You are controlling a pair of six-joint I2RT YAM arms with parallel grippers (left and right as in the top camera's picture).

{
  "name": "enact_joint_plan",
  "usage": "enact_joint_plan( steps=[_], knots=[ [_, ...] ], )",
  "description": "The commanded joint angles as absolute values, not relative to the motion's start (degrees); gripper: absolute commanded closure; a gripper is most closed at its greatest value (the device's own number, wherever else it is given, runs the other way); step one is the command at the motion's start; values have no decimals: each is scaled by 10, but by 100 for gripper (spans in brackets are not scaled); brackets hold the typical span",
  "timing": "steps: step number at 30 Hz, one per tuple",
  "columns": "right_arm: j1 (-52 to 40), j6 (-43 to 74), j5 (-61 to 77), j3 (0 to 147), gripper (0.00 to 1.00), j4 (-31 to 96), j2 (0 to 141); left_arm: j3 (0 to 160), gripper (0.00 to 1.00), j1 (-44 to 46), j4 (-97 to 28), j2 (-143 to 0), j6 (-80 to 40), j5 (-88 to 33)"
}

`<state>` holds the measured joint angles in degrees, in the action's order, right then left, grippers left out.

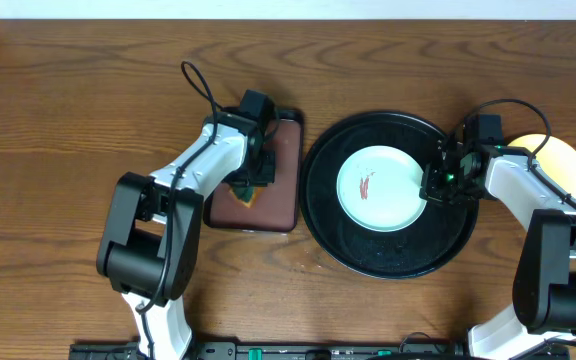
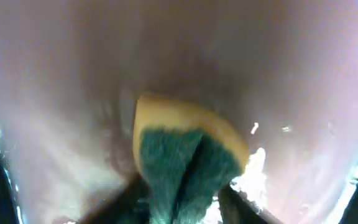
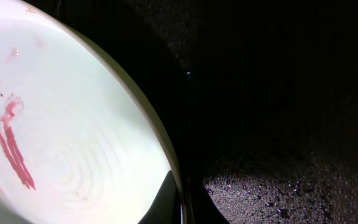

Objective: Clean dirty plates on tray and stack at the side
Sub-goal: 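Carry the sponge with the left gripper onto the light blue plate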

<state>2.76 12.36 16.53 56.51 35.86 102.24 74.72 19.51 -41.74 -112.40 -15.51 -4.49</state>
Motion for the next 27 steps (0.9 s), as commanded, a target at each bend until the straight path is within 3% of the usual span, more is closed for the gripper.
enact_joint_plan(
  steps=[1,6,10,16,22,27],
  knots=[
    [28,120,131,561,99,355,1023,770,41,193,-440,-1085,-176,-44],
    [28,120,131,561,99,354,1023,768,39,193,-482,-1084,-177,-44],
    [28,120,131,561,99,353,1023,747,52,194,-481,-1093,-177,-44],
    [28,120,131,561,99,351,1023,699,53,194,-413,-1116,-174,-38],
    [28,120,131,561,99,351,1023,691,91,194,-400,-1122,-174,-38],
    [28,119,131,561,99,351,1023,733,93,194,-443,-1118,-179,-39]
  ],
)
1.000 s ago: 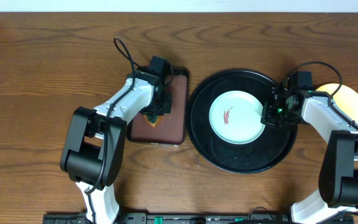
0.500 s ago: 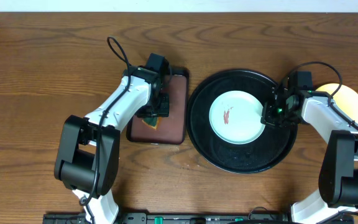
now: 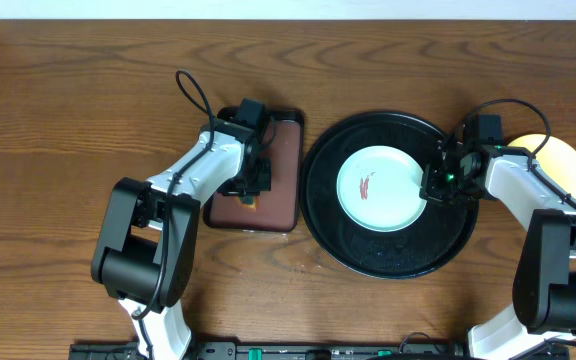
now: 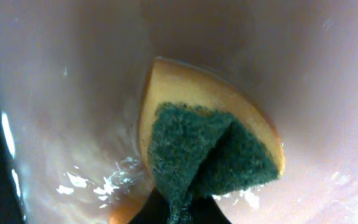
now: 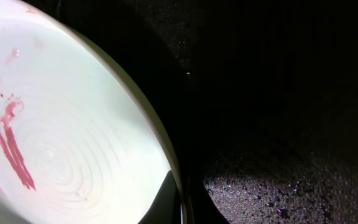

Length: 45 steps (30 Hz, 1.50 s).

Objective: Clean dirty plates on tray and stack at the side
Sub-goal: 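Carry the sponge with the left gripper onto the light blue plate, then scrub the light blue plate with the sponge while the right gripper holds it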

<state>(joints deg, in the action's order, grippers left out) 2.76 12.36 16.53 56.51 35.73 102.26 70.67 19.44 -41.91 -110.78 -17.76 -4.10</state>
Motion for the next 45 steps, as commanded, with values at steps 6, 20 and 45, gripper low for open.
enact_joint_plan(
  steps=[6,20,45],
  knots=[
    [28,119,131,561,99,348,1023,878,92,197,-564,-1114,-178,-66],
    [13,91,131,561,99,345,1023,961,93,335,-403,-1148,-295,-178],
    [6,94,131,561,99,347,1023,972,93,382,-375,-1333,-292,-146]
  ],
)
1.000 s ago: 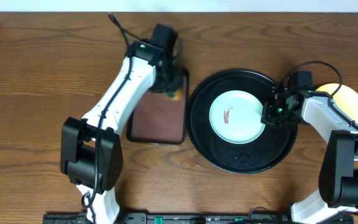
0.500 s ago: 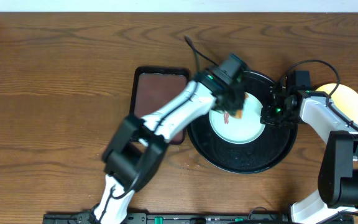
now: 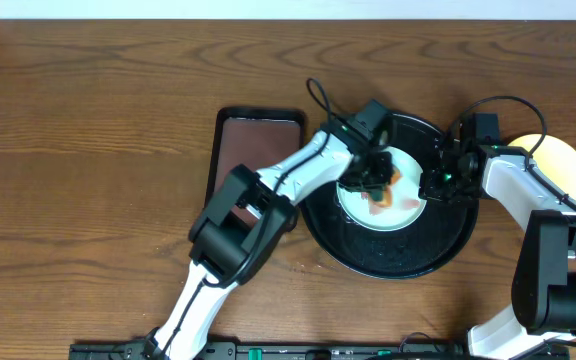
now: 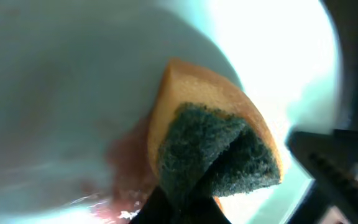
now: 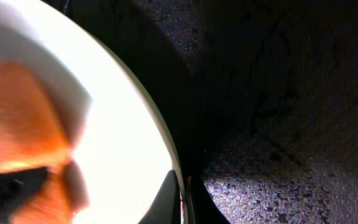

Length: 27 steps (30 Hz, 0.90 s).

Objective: Clean dirty plates on tray and stack at the side
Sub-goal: 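Scrub the light blue plate with the sponge while the right gripper holds it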

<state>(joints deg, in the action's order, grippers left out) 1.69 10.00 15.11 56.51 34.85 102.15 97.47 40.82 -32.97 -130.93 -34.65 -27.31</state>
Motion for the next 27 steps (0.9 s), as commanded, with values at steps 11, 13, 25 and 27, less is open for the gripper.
enact_joint_plan(
  steps=[11,13,25,27],
  knots=[
    [7,94,131,561,99,358,1023,974,93,402,-443,-1333,-242,1],
    [7,94,131,561,99,358,1023,974,93,412,-435,-1333,-259,-36],
    [7,93,131,561,99,360,1023,974,92,460,-330,-1334,-357,-279],
    [6,94,131,561,99,360,1023,974,92,459,-306,-1334,-348,-279]
  ],
)
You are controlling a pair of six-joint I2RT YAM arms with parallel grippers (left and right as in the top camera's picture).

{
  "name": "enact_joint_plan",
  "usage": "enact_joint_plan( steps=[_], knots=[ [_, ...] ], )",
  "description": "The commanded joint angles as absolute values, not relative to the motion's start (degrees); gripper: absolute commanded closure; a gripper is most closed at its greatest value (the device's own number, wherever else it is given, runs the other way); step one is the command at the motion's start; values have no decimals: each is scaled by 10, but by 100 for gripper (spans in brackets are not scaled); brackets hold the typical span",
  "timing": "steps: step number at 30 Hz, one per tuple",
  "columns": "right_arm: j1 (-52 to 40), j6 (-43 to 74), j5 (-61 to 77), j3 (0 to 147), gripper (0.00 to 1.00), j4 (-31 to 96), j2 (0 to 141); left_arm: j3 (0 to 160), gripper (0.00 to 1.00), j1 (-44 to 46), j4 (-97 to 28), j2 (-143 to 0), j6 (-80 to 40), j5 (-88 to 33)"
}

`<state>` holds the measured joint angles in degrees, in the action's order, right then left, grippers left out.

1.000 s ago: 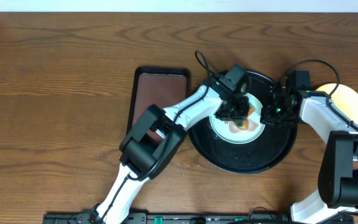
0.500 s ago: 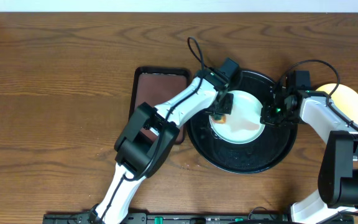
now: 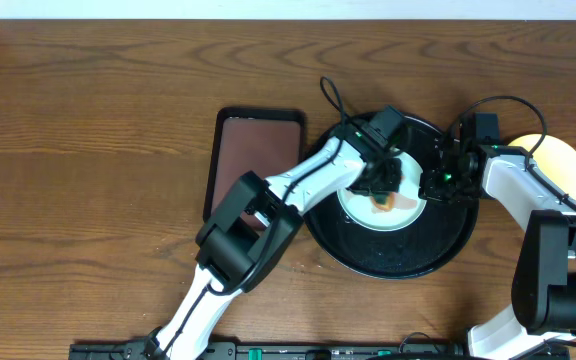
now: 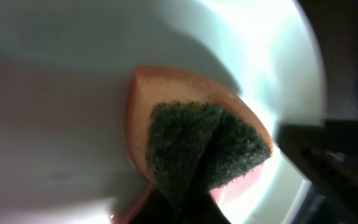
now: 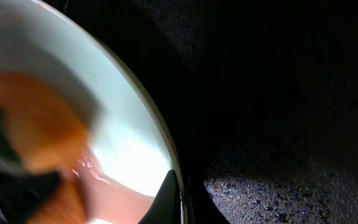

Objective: Clean dirty plates on tray and stack at the side
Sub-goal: 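Scrub the light blue plate with the sponge while the right gripper holds it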

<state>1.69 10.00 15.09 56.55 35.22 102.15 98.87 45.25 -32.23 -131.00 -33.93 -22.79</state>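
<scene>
A white plate (image 3: 358, 200) lies on the round black tray (image 3: 388, 255). My left gripper (image 3: 381, 188) is shut on a yellow sponge with a green scouring side (image 4: 194, 140), pressed onto the plate's wet, reddish surface (image 5: 110, 186). At the plate's right rim my right gripper (image 5: 182, 190) is shut, one finger inside the rim and one outside. In the right wrist view the sponge (image 5: 36, 134) shows as an orange blur on the plate.
A brown rectangular basin (image 3: 253, 160) with reddish water stands left of the tray. A yellow plate (image 3: 558, 160) lies at the right edge behind my right arm. Bare wooden table lies all round.
My left gripper with the sponge has shifted a little right and down on the plate. A reddish wet smear now spreads over the plate. The right gripper has not moved.
My left gripper held the sponge in the basin's water at both first moments, while my right gripper pinched the rim of the stained plate. Then the sponge was on the plate over the red stain, and now it rests on a smeared wet patch.
</scene>
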Motion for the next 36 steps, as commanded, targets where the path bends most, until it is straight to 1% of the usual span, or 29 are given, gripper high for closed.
enact_joint_plan(
  steps=[1,3,6,9,13,16,19,22,25,28,30,33,36],
  knots=[
    [6,94,131,561,99,360,1023,974,92,458,-291,-1334,-337,-276],
    [6,94,131,561,99,360,1023,974,92,453,-267,-1334,-310,-251],
    [6,94,131,561,99,361,1023,974,92,440,-274,-1334,-282,-191],
    [6,93,131,561,99,362,1023,974,93,422,-291,-1334,-231,-121],
    [6,94,131,561,99,362,1023,974,93,401,-287,-1334,-131,-34],
    [7,93,131,561,99,363,1023,974,93,395,-282,-1334,-81,-5],
    [6,94,131,561,99,364,1023,974,93,395,-309,-1333,-73,24],
    [6,94,131,561,99,364,1023,974,93,396,-366,-1333,-76,49],
    [7,94,131,561,99,364,1023,976,92,395,-425,-1333,-127,65],
    [7,94,131,561,99,364,1023,983,93,394,-489,-1333,-175,65],
    [7,94,131,561,99,364,1023,984,93,394,-526,-1333,-203,44],
    [7,94,131,561,99,364,1023,984,92,394,-554,-1333,-208,-60],
    [7,94,131,561,99,364,1023,984,93,394,-559,-1333,-229,-193]
  ],
)
